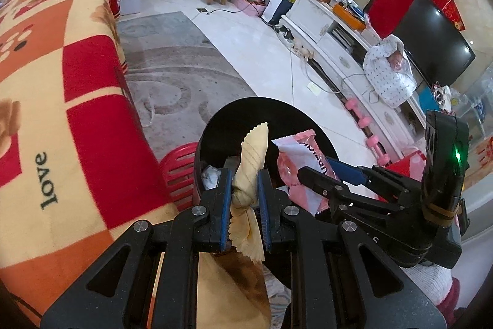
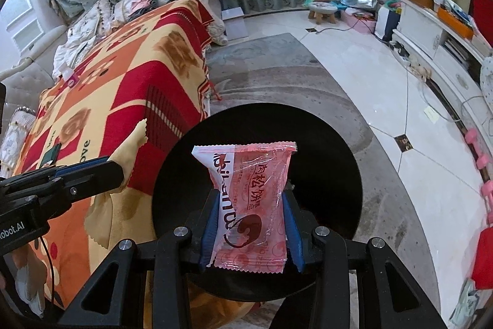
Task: Collect trash
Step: 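Carry the tissue and pink wrapper over the black bin and open both tools, then move both open tools back over the green pad and snack packet, then grasp the white snack bar with left tool while right tool grasps green pad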
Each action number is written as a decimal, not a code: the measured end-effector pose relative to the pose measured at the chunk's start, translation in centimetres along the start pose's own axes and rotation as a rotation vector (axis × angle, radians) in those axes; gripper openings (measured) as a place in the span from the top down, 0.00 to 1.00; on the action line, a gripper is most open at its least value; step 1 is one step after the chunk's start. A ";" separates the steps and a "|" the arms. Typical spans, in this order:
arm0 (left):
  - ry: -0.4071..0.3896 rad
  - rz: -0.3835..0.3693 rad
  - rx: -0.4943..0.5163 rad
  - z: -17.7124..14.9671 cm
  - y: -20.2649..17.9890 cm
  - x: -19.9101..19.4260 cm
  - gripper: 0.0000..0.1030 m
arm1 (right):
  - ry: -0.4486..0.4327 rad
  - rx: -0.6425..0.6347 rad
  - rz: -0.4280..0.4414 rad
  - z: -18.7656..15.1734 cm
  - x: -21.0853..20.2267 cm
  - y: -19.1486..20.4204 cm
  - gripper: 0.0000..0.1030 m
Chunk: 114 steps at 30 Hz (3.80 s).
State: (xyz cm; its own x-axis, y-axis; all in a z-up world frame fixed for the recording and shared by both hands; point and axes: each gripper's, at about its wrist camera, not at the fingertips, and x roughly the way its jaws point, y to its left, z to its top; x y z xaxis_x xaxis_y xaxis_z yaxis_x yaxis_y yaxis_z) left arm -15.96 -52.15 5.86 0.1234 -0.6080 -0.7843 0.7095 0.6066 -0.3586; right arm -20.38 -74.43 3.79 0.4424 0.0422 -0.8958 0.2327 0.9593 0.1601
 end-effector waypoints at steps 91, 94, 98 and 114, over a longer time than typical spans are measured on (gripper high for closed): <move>-0.098 0.339 -0.474 -14.8 29.9 -22.3 0.57 | 0.118 -0.471 0.374 1.7 7.2 30.8 0.32; -0.111 0.376 -0.486 -15.2 30.4 -22.7 0.53 | 0.115 -0.550 0.403 2.3 8.3 33.6 0.25; -0.119 0.374 -0.514 -15.2 31.6 -22.7 0.52 | 0.094 -0.691 0.383 3.3 10.0 37.4 0.24; -0.099 0.437 -0.490 -14.1 33.2 -20.0 0.52 | 0.086 -0.920 0.425 3.8 13.7 42.7 0.51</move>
State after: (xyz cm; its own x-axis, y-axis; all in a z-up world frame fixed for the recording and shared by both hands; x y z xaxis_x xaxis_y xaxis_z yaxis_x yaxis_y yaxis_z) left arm -4.65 -12.67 2.51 0.4078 -0.2830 -0.8681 0.1851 0.9567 -0.2249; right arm -1.14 -33.96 -0.07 0.2612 0.4149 -0.8715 -0.7016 0.7017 0.1238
